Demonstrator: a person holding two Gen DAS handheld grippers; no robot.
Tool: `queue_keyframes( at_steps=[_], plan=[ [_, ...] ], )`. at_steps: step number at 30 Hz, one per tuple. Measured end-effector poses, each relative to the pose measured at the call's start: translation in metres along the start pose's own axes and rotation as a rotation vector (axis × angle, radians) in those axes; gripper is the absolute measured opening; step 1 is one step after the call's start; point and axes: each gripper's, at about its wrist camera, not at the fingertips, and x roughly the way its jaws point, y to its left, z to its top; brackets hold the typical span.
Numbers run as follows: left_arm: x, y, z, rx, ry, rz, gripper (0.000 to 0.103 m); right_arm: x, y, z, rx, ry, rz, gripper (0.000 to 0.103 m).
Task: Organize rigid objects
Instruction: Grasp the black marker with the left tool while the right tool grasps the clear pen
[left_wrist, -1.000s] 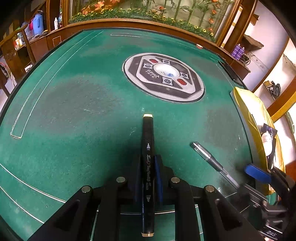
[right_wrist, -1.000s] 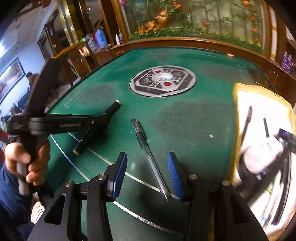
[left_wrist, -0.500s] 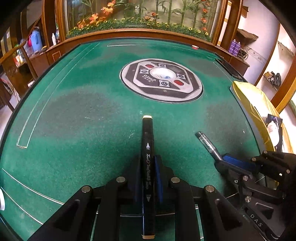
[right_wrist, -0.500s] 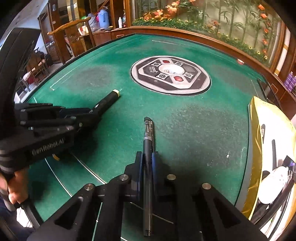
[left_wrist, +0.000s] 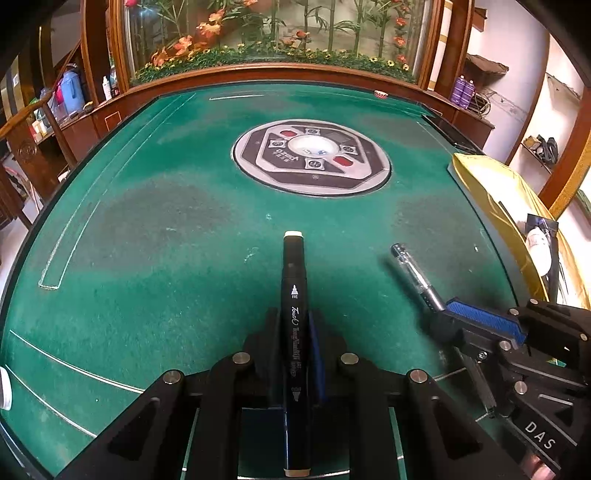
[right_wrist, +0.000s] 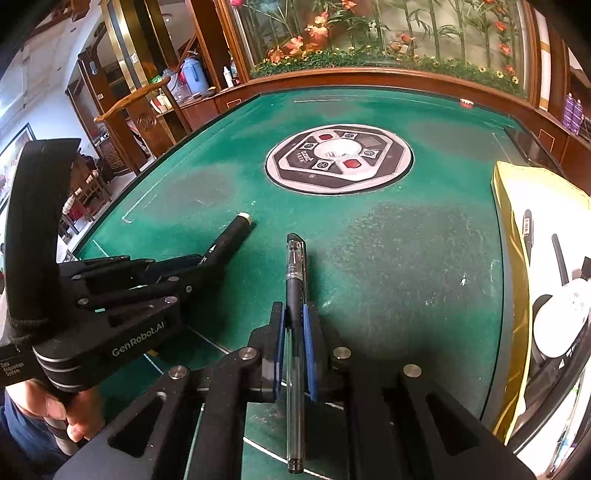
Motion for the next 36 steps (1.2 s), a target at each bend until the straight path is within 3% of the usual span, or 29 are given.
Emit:
queue_keyframes(
  at_steps=[16, 36],
  plan=[
    [-0.020, 0.004, -0.002, -0.014, -0.035, 0.015, 0.015, -0.004, 0.006, -0.003, 0.017, -0.006, 0.031, 0.009],
    [-0.031, 0.023, -0.008, -0.053, -0.055, -0.023, 0.015, -0.010, 0.027, -0.001, -0.003, -0.004, 0.019, 0.009]
  ],
)
